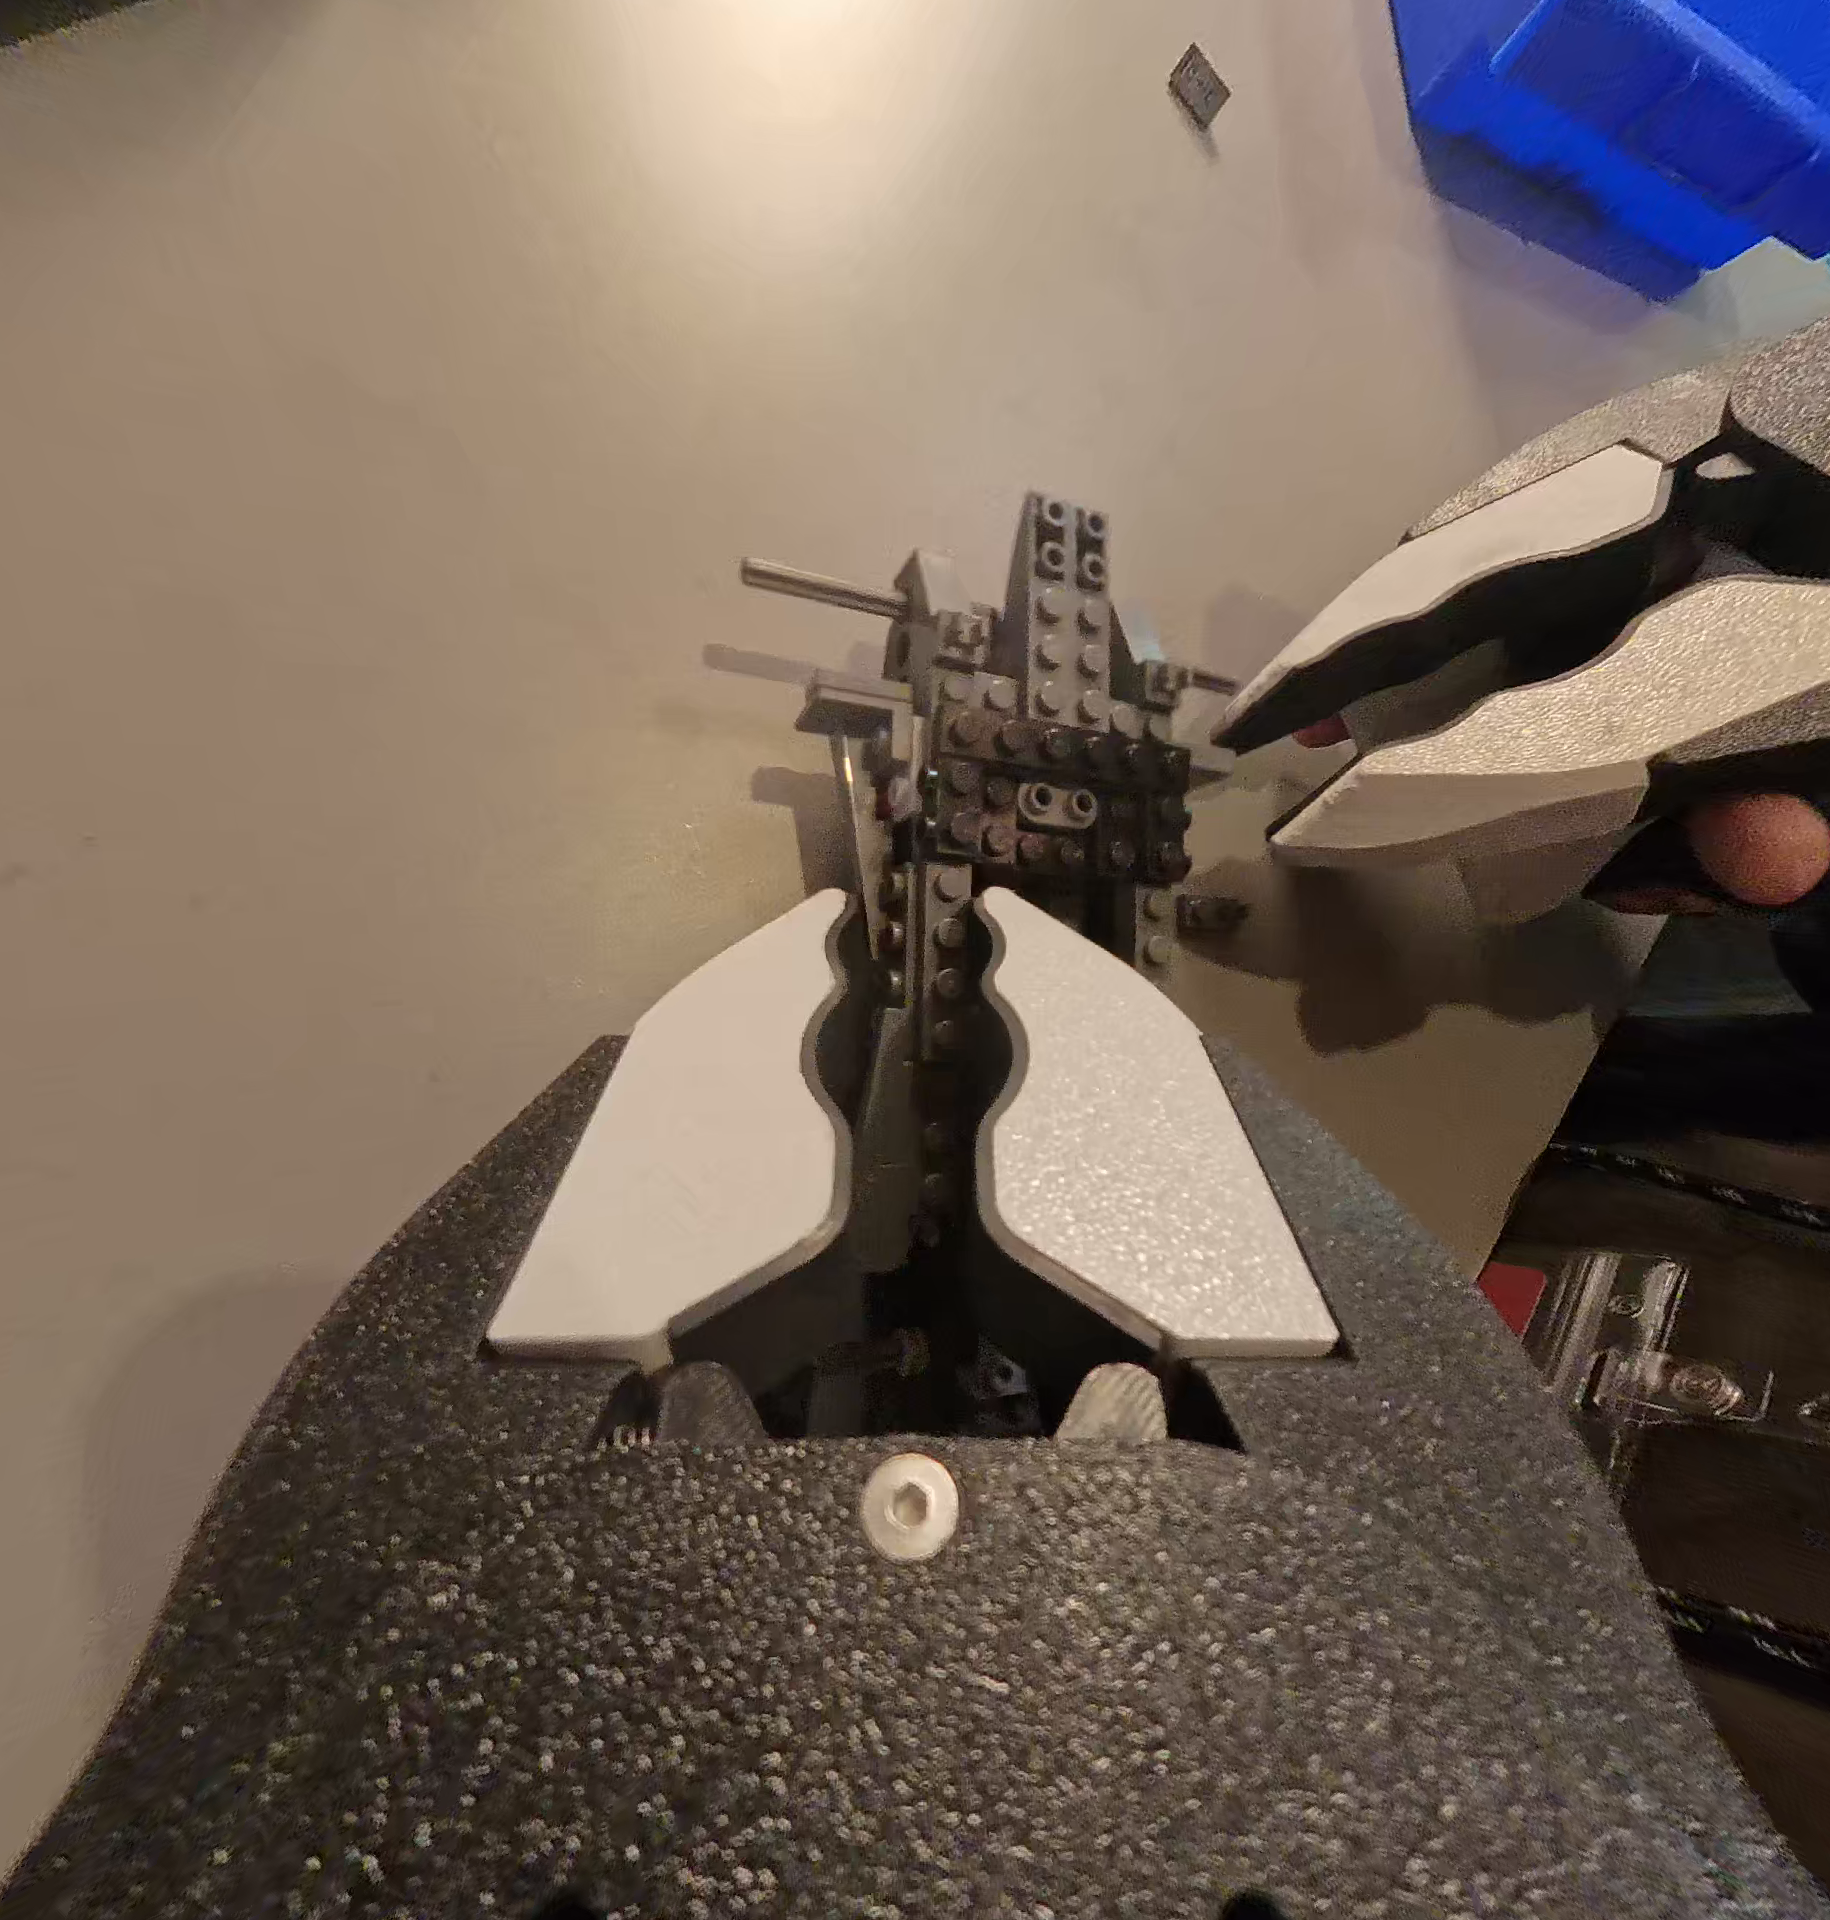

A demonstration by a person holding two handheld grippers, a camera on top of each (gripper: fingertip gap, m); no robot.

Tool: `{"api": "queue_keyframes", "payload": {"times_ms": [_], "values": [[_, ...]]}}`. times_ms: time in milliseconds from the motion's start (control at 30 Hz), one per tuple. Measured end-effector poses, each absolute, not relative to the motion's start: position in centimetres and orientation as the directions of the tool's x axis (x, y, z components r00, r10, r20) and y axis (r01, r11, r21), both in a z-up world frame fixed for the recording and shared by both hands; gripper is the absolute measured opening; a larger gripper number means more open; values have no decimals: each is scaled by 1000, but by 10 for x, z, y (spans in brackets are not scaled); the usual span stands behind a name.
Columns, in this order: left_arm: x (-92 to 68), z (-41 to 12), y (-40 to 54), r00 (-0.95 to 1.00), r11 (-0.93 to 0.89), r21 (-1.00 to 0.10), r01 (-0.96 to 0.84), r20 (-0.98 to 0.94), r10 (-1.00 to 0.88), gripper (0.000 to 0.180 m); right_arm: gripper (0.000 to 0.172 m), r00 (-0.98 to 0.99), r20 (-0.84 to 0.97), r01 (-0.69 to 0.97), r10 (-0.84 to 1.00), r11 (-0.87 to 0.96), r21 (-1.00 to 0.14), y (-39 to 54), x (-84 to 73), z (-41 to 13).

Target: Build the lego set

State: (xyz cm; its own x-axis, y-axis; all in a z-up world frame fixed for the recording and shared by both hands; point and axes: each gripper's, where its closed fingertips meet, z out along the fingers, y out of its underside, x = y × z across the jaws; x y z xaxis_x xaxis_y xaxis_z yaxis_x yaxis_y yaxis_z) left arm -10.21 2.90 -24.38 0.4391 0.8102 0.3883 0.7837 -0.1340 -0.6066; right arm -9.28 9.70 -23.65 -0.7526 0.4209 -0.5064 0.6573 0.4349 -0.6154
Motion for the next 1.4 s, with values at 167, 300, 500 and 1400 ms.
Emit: {"api": "queue_keyframes", "payload": {"times_ms": [167, 300, 500, 1400], "values": [[-102, -243, 32, 419, -117, -606, 787, 386, 822, 18, 30, -662, -590, 746, 462, 335, -576, 98, -96, -232], [-103, -239, 32, 377, -57, -607, 793, 414, 829, 18, 39, -589, -664, 803, 460, 244, -544, 97, -95, -224], [-106, -225, 42, 345, 14, -627, 779, 448, 825, 18, 54, -458, -789, 874, 409, 47, -484, 96, -101, -207], [-105, -195, 77, 431, -19, -740, 672, 370, 823, 18, 37, -350, -909, 887, 225, -233, -399, 102, -115, -181]]}}
